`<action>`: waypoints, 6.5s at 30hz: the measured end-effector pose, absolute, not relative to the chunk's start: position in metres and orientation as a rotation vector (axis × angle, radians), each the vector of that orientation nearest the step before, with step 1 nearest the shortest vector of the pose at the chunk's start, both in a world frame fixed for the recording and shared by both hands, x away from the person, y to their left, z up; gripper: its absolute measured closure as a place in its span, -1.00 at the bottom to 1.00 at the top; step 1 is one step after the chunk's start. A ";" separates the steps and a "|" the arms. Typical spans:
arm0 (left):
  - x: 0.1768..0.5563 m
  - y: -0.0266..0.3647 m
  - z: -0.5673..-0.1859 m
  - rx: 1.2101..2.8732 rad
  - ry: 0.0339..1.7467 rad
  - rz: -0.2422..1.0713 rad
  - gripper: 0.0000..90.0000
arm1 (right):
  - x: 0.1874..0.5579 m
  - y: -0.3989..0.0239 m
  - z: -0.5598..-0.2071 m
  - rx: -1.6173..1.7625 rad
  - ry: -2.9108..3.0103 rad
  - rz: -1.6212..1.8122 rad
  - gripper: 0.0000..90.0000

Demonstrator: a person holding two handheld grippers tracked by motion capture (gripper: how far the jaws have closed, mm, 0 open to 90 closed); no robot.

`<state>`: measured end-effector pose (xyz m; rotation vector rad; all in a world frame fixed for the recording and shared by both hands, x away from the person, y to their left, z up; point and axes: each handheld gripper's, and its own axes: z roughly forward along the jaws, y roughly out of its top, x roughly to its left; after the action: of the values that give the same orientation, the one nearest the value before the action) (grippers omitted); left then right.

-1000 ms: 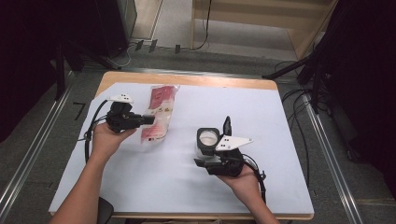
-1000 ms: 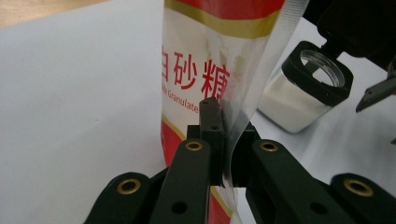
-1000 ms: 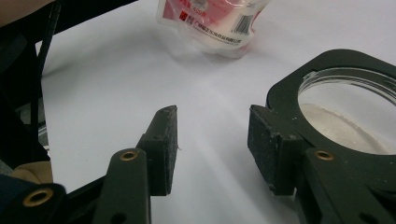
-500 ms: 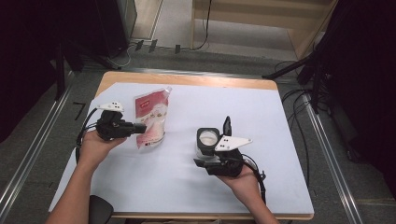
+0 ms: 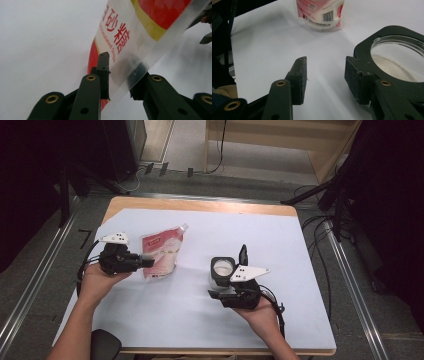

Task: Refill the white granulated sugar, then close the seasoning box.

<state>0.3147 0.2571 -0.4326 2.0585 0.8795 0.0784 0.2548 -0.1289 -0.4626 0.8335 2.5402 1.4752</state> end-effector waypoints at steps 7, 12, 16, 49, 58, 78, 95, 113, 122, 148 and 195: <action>0.315 0.261 -0.432 2.045 0.889 0.088 0.59 | 0.256 -0.129 -0.463 0.831 2.543 1.468 0.19; 0.315 0.264 -0.432 2.019 0.908 0.066 0.44 | 0.256 -0.131 -0.462 0.839 2.538 1.465 0.19; 0.314 0.264 -0.431 2.018 0.905 0.087 0.38 | 0.256 -0.131 -0.461 0.837 2.537 1.460 0.19; 0.294 0.291 -0.422 2.045 0.957 0.142 -0.01 | 0.255 -0.175 -0.447 0.916 2.561 1.452 0.34; 0.293 0.300 -0.420 2.046 0.982 0.160 -0.01 | 0.253 -0.193 -0.444 0.956 2.542 1.438 0.42; 0.294 0.322 -0.422 1.988 1.067 0.257 -0.05 | 0.271 -0.216 -0.448 1.099 2.484 1.402 1.00; 0.300 0.312 -0.430 1.984 1.131 0.322 -0.10 | 0.304 -0.212 -0.450 1.220 2.347 1.463 1.00; 0.299 0.311 -0.428 1.979 1.123 0.339 -0.11 | 0.316 -0.204 -0.430 1.197 2.326 1.426 1.00; 0.299 0.310 -0.431 1.979 1.126 0.321 -0.12 | 0.311 -0.199 -0.423 1.172 2.314 1.499 1.00; 0.300 0.308 -0.433 1.983 1.147 0.288 -0.15 | 0.303 -0.165 -0.430 1.075 2.416 1.442 1.00; 0.302 0.303 -0.436 1.996 1.148 0.256 -0.19 | 0.314 -0.202 -0.429 1.052 2.333 1.525 0.03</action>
<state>0.3023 0.3031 -0.4360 1.9963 1.1476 0.2564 0.3142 -0.2016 -0.4294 1.0517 2.3326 1.5246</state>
